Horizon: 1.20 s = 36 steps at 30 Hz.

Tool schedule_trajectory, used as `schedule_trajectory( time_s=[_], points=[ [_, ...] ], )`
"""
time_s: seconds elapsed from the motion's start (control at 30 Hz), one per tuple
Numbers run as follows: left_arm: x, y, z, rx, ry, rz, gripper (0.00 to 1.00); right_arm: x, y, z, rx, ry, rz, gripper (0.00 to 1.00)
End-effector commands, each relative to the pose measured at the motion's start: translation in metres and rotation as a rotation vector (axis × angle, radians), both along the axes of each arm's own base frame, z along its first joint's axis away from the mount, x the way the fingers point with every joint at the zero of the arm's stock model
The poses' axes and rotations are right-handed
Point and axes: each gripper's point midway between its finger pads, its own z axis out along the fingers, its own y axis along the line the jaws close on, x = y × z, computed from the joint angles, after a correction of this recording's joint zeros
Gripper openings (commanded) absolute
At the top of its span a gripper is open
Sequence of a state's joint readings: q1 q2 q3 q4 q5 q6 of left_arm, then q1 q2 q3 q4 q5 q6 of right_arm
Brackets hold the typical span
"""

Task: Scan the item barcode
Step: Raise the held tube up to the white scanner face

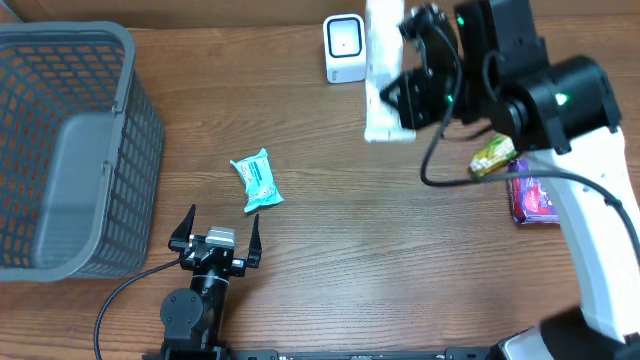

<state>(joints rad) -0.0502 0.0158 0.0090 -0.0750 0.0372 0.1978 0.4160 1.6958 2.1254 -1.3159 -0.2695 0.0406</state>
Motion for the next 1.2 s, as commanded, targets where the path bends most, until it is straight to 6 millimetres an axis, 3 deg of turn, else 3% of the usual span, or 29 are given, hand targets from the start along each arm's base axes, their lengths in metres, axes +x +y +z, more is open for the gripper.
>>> schedule_trajectory(
  time_s=[0.0, 0.33, 0.53, 0.67, 0.9, 1.17],
  points=[
    [0.0, 0.001, -0.001, -0.003, 0.001, 0.006, 1.0, 0.057, -0.024, -0.023, -0.244, -0.101, -0.2, 0.04],
    [0.0, 0.001, -0.001, -0.003, 0.001, 0.006, 1.0, 0.153, -0.044, -0.087, -0.771, -0.317, -0.387, 0.04],
    [0.0, 0.001, -0.001, -0.003, 0.001, 0.006, 1.0, 0.194, -0.045, -0.121, -1.049, -0.4, -0.303, 0.04],
    [0.0, 0.001, -0.001, -0.003, 0.001, 0.006, 1.0, 0.219, -0.032, -0.14, -1.153, -0.464, -0.196, 0.04],
    [0.0, 0.001, -0.001, -0.003, 0.001, 0.006, 1.0, 0.242, -0.019, -0.166, -1.256, -0.519, -0.083, 0.04],
    [0.0, 0.001, -0.001, -0.003, 0.001, 0.006, 0.99, 0.243, -0.024, -0.202, -1.293, -0.462, -0.048, 0.04]
  ],
)
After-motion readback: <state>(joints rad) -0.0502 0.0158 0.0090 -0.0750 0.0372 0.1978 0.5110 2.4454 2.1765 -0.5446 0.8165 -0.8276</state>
